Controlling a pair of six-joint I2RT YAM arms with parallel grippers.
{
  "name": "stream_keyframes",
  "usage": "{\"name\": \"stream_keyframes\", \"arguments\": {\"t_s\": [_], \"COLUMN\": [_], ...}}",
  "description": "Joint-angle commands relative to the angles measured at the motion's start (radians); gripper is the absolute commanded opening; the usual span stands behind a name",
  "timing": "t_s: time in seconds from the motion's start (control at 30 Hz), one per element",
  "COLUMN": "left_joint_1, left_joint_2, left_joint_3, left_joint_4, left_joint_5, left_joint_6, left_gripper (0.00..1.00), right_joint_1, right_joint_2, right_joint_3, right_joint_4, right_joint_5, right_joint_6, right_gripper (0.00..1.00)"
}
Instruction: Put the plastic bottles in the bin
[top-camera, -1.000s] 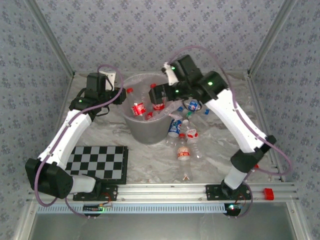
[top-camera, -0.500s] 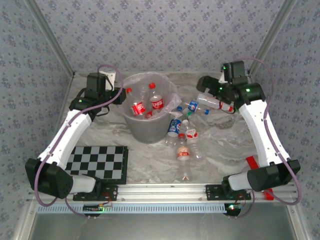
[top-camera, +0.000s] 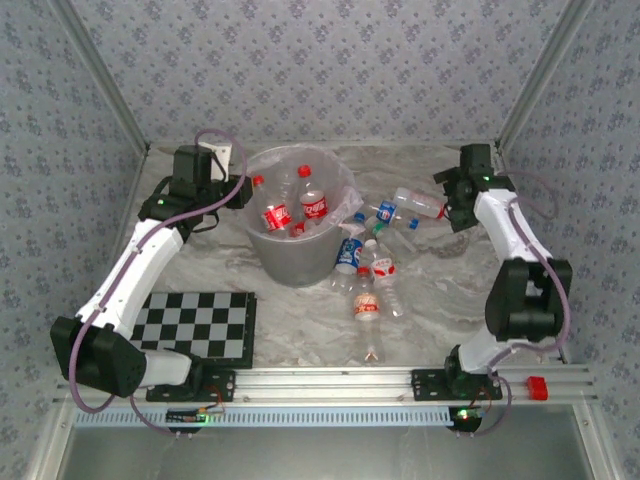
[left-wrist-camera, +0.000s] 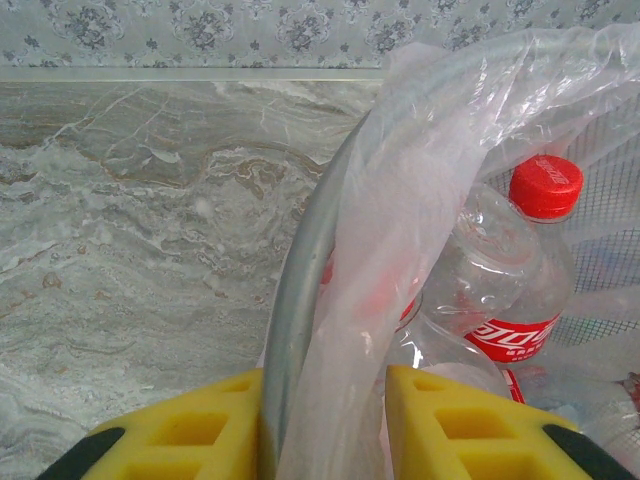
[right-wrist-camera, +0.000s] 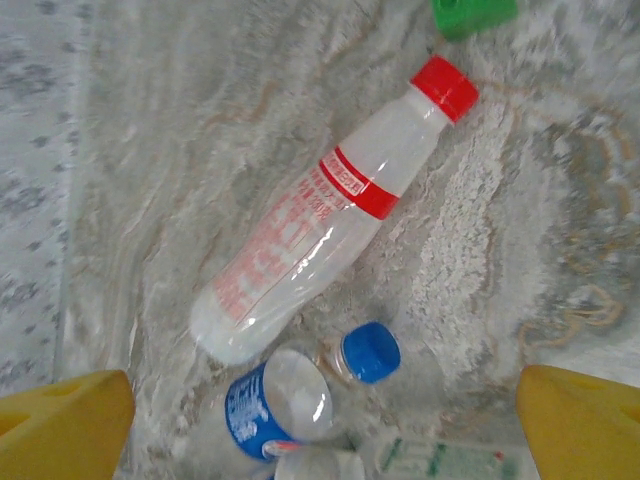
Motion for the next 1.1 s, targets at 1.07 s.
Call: {"name": "stream_keyframes", "arguments": {"t_s": [1.07], "left_joint_1": [0.004], "left_joint_2": [0.009], "left_joint_3": [0.003], "left_joint_4": [-0.072], "left_joint_5": [-0.048], "left_joint_6": [0.049], "left_gripper": [0.34], "right_joint_1": [-0.029], "right_joint_2": [0.42], "right_joint_3": [0.219], "right_joint_4": [0.046], "right_joint_5": [-0.07], "right_joint_6": [0.11], "right_gripper": [0.7]}}
